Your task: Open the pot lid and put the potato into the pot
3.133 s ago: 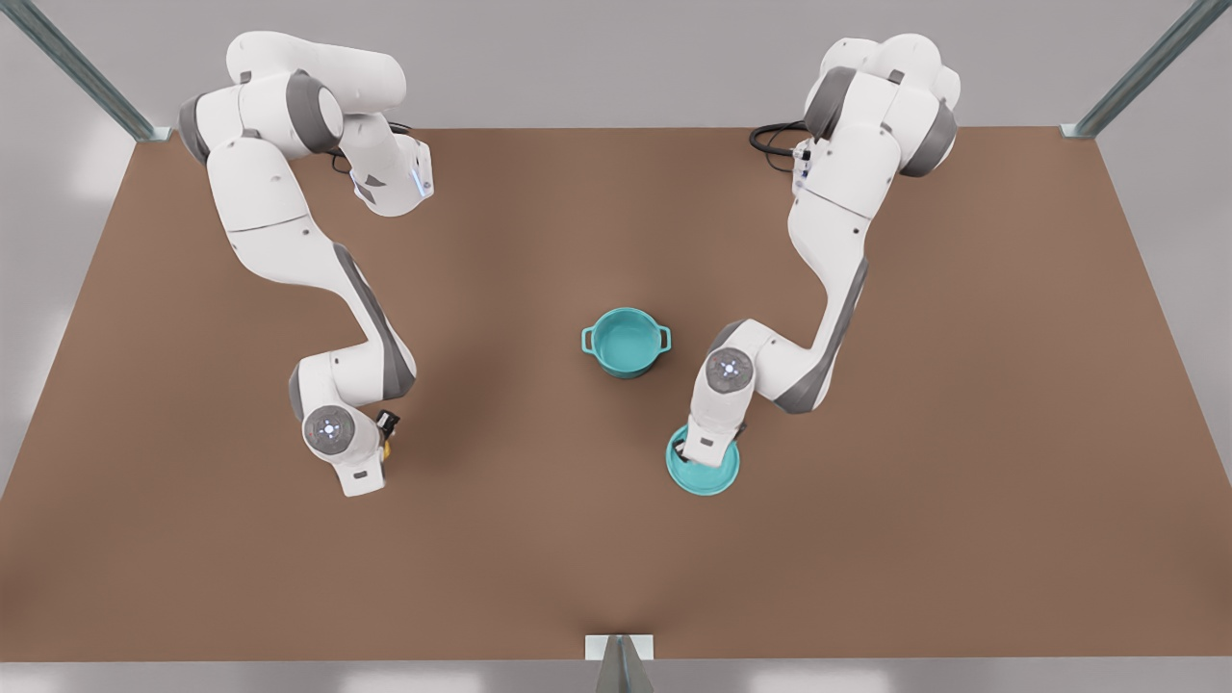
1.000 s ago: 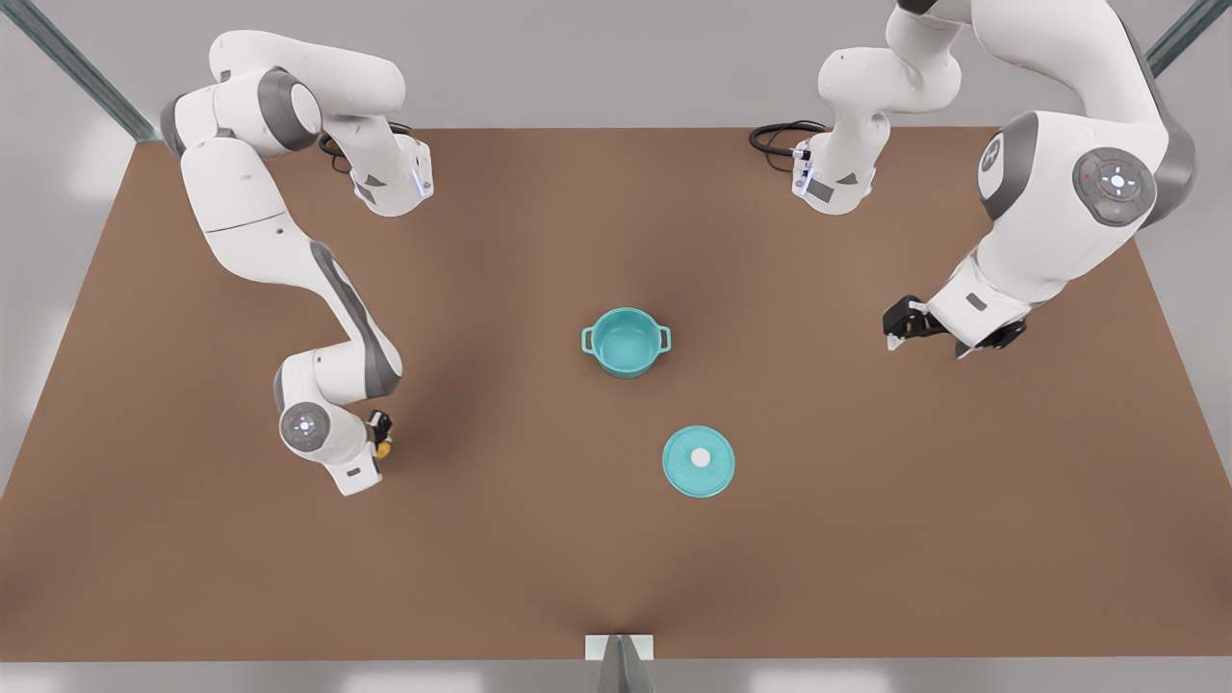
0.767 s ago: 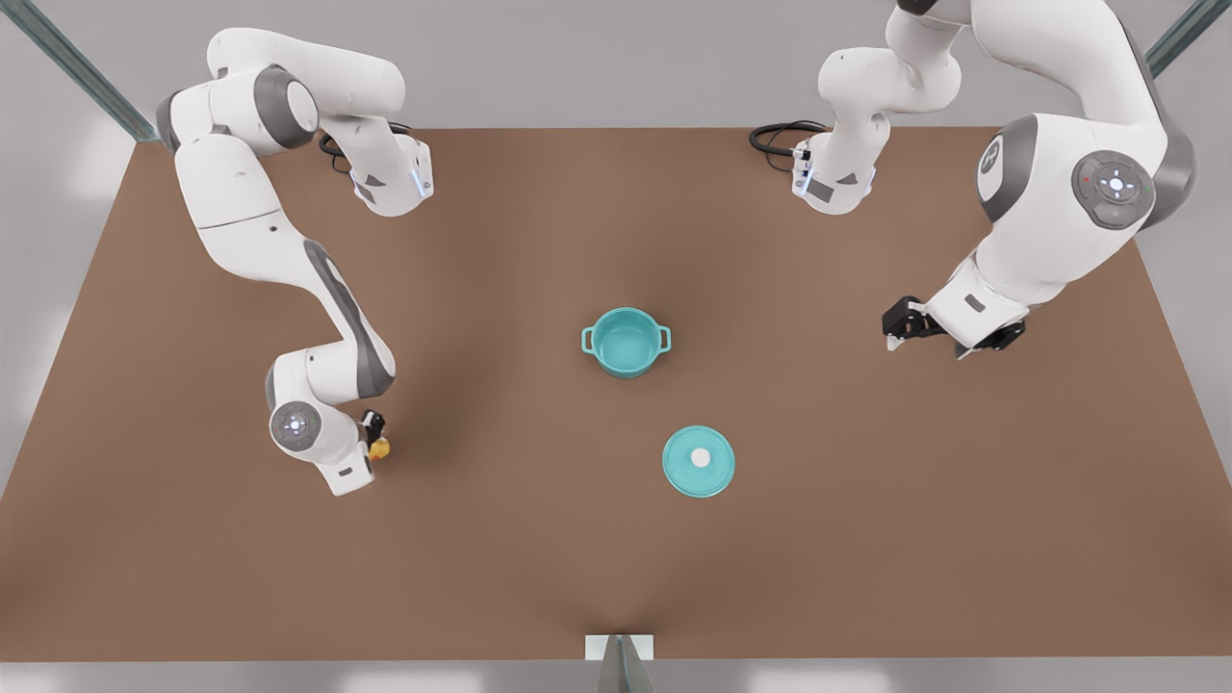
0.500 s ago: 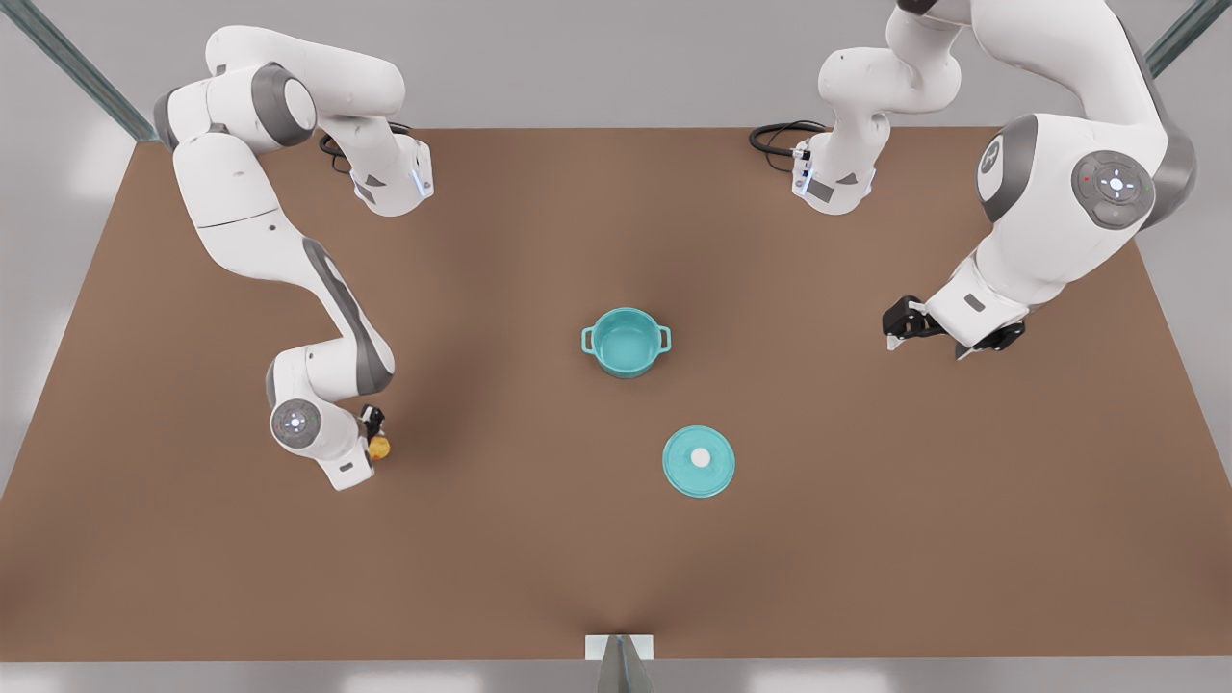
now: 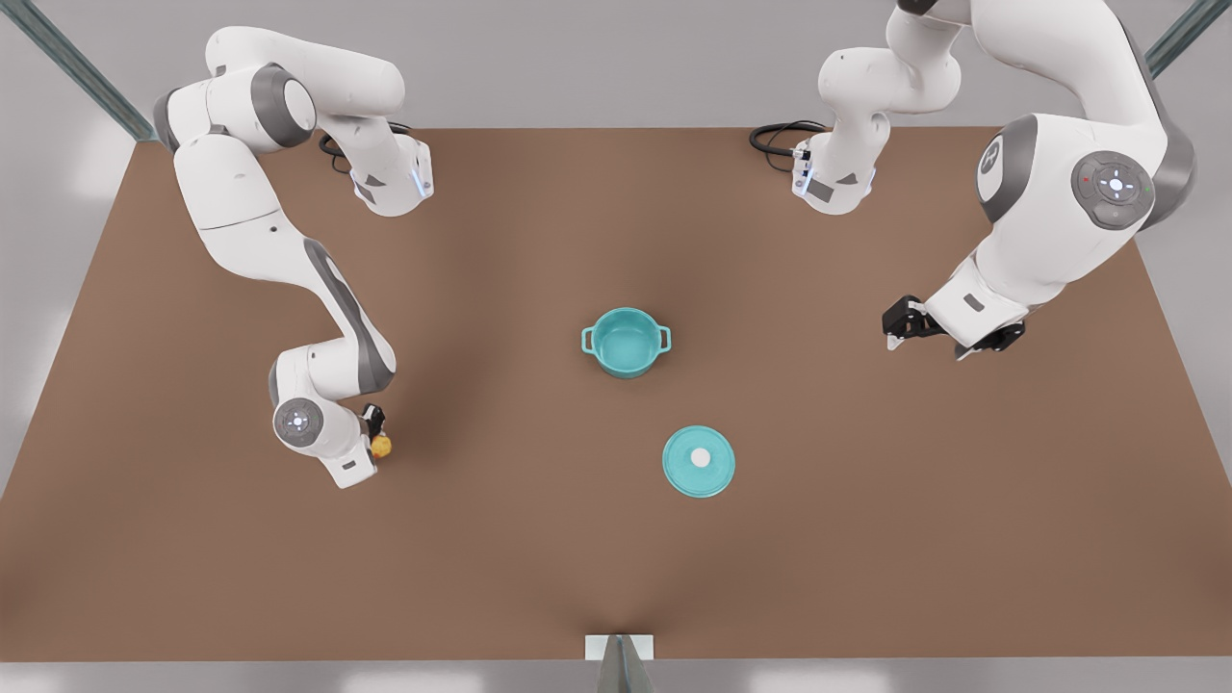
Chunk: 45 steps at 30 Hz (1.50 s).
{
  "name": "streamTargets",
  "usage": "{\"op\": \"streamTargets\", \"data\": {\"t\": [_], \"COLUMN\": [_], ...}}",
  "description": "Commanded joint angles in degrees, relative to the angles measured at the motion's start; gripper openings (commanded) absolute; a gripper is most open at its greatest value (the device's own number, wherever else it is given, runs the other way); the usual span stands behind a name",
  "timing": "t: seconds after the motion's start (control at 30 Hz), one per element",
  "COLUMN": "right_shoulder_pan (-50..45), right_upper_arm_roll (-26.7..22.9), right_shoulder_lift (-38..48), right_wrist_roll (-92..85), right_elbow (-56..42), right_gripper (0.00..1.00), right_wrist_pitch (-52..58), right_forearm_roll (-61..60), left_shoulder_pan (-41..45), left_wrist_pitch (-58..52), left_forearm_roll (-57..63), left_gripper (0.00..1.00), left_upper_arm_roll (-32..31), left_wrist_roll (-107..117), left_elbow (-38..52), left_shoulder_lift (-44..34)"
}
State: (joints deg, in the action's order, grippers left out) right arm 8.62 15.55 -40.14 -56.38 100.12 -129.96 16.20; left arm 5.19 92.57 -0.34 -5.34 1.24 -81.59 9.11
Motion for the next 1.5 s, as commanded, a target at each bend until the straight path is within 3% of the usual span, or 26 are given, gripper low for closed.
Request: {"op": "streamTargets", "data": {"t": [0.0, 0.17, 0.4, 0.83, 1.47], "right_shoulder_pan": [0.0, 0.0, 0.0, -0.5, -27.0], "right_upper_arm_roll": [0.0, 0.0, 1.1, 14.3, 16.1], "right_shoulder_lift": [0.1, 0.3, 2.4, 4.9, 11.7], "right_wrist_roll": [-0.8, -0.9, -1.1, 0.1, 29.4], "right_elbow": [0.0, 0.0, 0.1, 0.0, 0.3], "right_gripper": [0.55, 0.49, 0.49, 0.49, 0.49], "right_wrist_pitch": [-0.2, 0.1, 1.1, 2.3, 7.3], "right_forearm_roll": [0.0, 0.0, -0.1, -0.6, -0.6], "left_shoulder_pan": [0.0, 0.0, 0.0, -1.6, -3.2], "left_wrist_pitch": [0.0, 0.0, -0.1, -2.8, -0.6], "left_forearm_roll": [0.0, 0.1, -0.4, -0.7, 0.8], "left_gripper": [1.0, 1.0, 1.0, 1.0, 1.0], "left_upper_arm_roll": [0.0, 0.0, 0.0, 0.3, 0.8], "left_wrist_roll": [-0.4, -0.4, -0.3, 0.1, -0.2], "left_elbow": [0.0, 0.0, -0.2, -0.8, -0.1], "left_shoulder_lift": [0.0, -0.1, 0.1, 0.8, 2.0]}}
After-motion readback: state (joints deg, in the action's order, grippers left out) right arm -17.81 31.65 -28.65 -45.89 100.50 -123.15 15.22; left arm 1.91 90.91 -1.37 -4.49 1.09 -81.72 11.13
